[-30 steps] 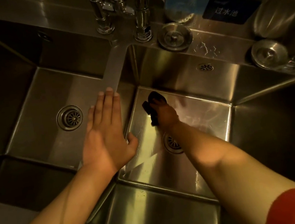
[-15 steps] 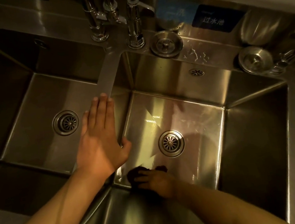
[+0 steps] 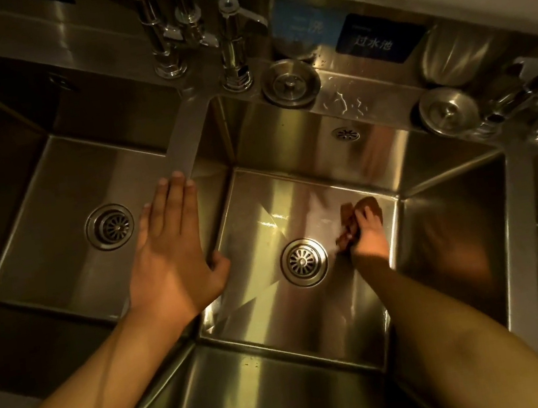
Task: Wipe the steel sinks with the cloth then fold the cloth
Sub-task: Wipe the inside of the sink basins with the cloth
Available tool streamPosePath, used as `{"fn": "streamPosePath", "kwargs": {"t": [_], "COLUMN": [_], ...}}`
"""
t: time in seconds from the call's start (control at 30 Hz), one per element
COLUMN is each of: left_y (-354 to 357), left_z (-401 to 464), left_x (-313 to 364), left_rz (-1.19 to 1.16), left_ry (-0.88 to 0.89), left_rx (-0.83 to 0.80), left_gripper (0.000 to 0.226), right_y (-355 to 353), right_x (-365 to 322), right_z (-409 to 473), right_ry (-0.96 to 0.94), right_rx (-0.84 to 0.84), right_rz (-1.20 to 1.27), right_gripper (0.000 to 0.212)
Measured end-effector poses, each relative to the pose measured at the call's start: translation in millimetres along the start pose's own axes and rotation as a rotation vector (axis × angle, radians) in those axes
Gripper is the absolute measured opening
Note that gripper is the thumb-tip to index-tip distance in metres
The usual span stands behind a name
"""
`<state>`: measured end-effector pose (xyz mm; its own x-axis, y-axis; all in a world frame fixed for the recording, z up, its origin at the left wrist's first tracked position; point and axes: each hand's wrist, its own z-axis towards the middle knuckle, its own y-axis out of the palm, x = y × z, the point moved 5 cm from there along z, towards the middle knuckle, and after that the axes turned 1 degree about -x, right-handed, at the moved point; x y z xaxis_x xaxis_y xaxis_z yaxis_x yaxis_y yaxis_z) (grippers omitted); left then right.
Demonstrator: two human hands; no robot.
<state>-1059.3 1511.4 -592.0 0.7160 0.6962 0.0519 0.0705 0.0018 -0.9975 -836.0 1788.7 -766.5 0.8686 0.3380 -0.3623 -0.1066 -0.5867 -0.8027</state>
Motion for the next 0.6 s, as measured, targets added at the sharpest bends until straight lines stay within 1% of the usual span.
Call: {"fn": "streamPosePath", "kwargs": {"t": [0.07,0.13,0.2,0.27,0.33,0.37,0.4,0.47,0.5,0.6], "left_y": [1,2,2,2,1,1,-1,-4,-6,-7], "left_z": [1,0,0,0,-1,-1,-1,-1,-1,0], "left_x": [-1,-1,0,-1,-1,0,1,2,3,3], "left_rz": [0.022,0.02,0.014,0.007,0.003,-0.007,-0.017,-0.02,-0.023,-0.016], "left_ry": [0.006,0.008,0.004,0.002,0.006,0.008,0.008,0.004,0.002,0.003], "left_rx": [-0.006,0.005,0.013,0.02,0.014,0.009,0.007,-0.006,-0.022,-0.071], "left_gripper": [0.109,0.109,0.109,0.109,0.107,0.106,0.106,0.107,0.108,0.11], "right_y": [2,11,27,52,86,103,120,143,152,169], "right_x": [-23,-55,-94,-133,-166,-179,-185,-187,-183,-163], "right_z": [16,17,12,-1,-25,-43,-61,-98,-114,-143], "right_ry": [0.019,-0.065,-0.201,-0.376,-0.551,-0.613,-0.648,-0.681,-0.715,-0.91], "right_rx": [0.009,0.006,0.001,-0.049,-0.144,-0.2,-0.261,-0.331,-0.365,-0.488], "right_rz": [-0.038,-0.089,-0.064,-0.112,-0.146,-0.13,-0.102,-0.057,-0.031,-0.151], "right_gripper": [0.073,0.073,0.069,0.074,0.083,0.083,0.078,0.06,0.055,0.057]}}
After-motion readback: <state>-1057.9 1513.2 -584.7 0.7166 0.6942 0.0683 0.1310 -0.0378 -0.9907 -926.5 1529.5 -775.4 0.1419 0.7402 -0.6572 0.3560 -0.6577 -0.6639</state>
